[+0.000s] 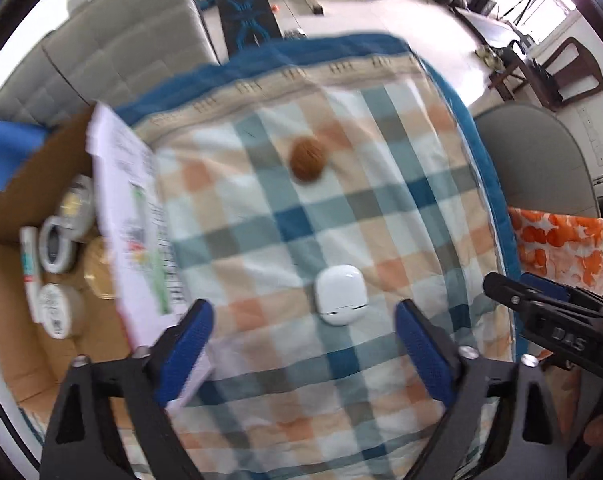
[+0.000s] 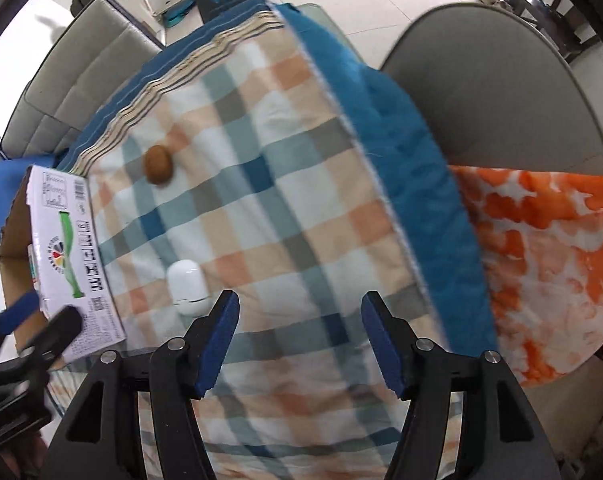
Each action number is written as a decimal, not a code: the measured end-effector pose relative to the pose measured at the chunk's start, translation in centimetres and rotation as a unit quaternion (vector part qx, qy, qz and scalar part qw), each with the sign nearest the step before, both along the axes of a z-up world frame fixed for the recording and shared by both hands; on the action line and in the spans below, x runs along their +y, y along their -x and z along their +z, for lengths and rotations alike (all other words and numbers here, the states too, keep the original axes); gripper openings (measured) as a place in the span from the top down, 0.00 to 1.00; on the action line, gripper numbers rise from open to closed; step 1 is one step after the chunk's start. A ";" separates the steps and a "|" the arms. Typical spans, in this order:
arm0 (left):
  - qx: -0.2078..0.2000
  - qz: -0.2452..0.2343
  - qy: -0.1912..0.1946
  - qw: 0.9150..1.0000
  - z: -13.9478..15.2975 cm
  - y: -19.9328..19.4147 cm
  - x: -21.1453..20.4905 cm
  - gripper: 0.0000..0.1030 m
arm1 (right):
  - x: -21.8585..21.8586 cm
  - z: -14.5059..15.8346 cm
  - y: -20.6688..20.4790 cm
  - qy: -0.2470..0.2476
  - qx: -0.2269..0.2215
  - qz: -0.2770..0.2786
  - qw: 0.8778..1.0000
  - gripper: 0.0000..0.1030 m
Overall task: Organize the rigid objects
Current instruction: 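Grasp the white earbud case with the left tool, then carry the earbud case over the box with the left tool while the right tool grasps the walnut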
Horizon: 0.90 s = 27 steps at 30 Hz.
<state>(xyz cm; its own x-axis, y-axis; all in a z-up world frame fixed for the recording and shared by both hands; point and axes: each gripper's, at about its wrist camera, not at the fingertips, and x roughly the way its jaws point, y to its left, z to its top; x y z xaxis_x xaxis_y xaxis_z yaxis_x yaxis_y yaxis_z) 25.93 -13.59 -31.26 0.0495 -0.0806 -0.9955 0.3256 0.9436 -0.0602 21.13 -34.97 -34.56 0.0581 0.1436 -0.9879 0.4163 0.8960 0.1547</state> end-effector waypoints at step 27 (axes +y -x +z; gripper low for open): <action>0.024 0.011 -0.012 1.000 -2.5 -2.5 -1.0 0.58 | -0.1 -0.7 -3.5 -0.022 0.005 0.024 0.999 0.35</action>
<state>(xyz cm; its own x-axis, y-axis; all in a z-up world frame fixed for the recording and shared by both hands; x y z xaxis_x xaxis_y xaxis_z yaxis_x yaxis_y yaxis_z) 28.43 -14.55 -33.80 0.0035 -0.0566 -0.9984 0.3015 0.9520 -0.0529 24.58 -35.10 -35.26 0.0414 0.1888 -0.9812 0.3754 0.9071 0.1903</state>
